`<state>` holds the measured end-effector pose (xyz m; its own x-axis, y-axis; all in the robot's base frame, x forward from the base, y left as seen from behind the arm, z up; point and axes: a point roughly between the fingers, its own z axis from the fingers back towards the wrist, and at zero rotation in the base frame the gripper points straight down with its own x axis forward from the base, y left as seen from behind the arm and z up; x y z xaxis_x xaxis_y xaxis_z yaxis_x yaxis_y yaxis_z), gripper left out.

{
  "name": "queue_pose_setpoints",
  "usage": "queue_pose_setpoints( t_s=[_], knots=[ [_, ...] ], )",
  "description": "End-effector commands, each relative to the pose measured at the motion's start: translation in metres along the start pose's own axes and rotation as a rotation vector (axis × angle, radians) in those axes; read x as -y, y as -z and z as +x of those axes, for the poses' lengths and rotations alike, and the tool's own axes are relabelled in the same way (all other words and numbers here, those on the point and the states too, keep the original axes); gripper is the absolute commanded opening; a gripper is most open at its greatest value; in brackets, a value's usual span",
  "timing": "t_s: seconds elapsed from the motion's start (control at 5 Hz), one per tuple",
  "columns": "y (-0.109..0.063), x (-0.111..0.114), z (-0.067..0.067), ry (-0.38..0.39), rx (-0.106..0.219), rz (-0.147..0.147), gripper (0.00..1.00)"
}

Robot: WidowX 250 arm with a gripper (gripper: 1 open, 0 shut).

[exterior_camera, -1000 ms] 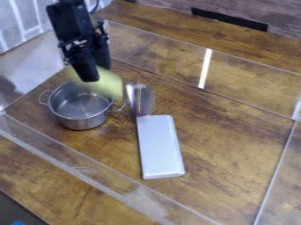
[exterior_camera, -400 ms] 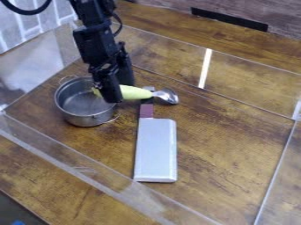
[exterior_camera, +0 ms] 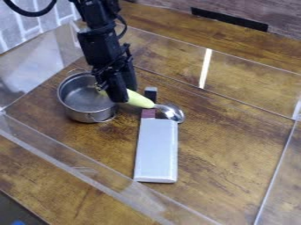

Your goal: Remove the spoon from the inside silver pot and put it on the table

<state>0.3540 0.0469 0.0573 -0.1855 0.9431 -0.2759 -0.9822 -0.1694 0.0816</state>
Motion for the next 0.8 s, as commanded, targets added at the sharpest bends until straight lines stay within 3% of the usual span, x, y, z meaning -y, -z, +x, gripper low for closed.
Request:
queue_pose_setpoints(
  t_s=[0.0, 0.2, 0.6],
  knots=[
    [-0.004, -0.004, -0.004, 0.051, 0.006, -0.008, 0.0],
    [0.0, -0.005, 0.0, 0.056, 0.005, -0.006, 0.0],
    [-0.032, -0.01, 0.009, -0.028, -0.015, -0.029, 0.0]
  ],
)
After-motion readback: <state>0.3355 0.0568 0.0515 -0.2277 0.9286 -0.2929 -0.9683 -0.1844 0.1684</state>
